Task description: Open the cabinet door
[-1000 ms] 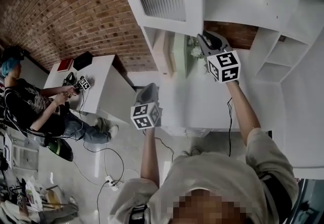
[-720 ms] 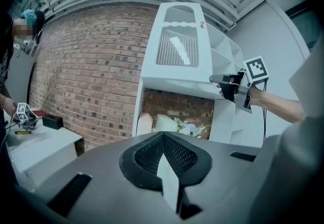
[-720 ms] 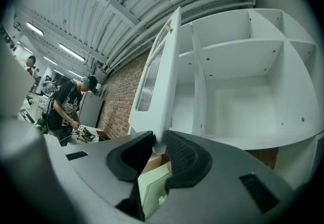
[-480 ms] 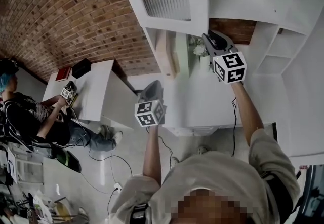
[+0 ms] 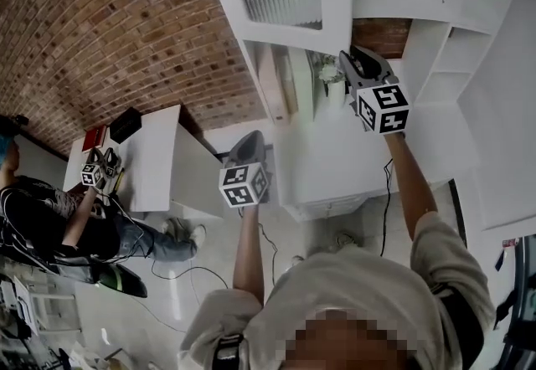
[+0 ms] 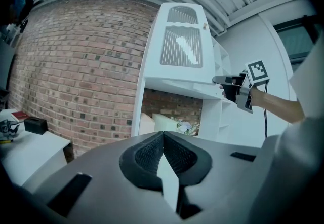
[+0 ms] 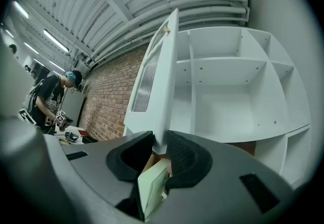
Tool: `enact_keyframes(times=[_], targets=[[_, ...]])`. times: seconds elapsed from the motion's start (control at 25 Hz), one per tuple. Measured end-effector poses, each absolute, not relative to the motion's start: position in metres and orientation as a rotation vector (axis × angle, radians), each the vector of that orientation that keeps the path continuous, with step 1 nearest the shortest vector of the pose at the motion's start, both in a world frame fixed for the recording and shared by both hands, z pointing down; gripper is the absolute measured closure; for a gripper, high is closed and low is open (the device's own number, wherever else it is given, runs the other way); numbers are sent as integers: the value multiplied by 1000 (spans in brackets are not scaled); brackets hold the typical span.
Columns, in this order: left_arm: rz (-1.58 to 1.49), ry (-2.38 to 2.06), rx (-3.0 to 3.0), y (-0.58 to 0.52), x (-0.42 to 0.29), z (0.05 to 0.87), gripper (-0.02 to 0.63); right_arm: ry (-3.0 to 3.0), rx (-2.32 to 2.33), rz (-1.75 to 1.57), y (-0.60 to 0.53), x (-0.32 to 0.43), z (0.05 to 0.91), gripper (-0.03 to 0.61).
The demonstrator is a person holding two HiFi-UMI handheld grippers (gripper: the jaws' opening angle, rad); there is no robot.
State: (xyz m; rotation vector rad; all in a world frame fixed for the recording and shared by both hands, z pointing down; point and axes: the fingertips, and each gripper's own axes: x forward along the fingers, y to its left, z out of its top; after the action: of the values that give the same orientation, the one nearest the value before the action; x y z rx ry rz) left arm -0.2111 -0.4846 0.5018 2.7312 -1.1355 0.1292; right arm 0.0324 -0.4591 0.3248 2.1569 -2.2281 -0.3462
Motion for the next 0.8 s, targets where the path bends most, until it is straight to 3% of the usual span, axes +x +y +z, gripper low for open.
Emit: enact_keyframes(times=[0.8], targets=[[93, -1009, 2803, -460, -249, 496, 588, -2111, 2224, -389, -415, -42, 324, 483]])
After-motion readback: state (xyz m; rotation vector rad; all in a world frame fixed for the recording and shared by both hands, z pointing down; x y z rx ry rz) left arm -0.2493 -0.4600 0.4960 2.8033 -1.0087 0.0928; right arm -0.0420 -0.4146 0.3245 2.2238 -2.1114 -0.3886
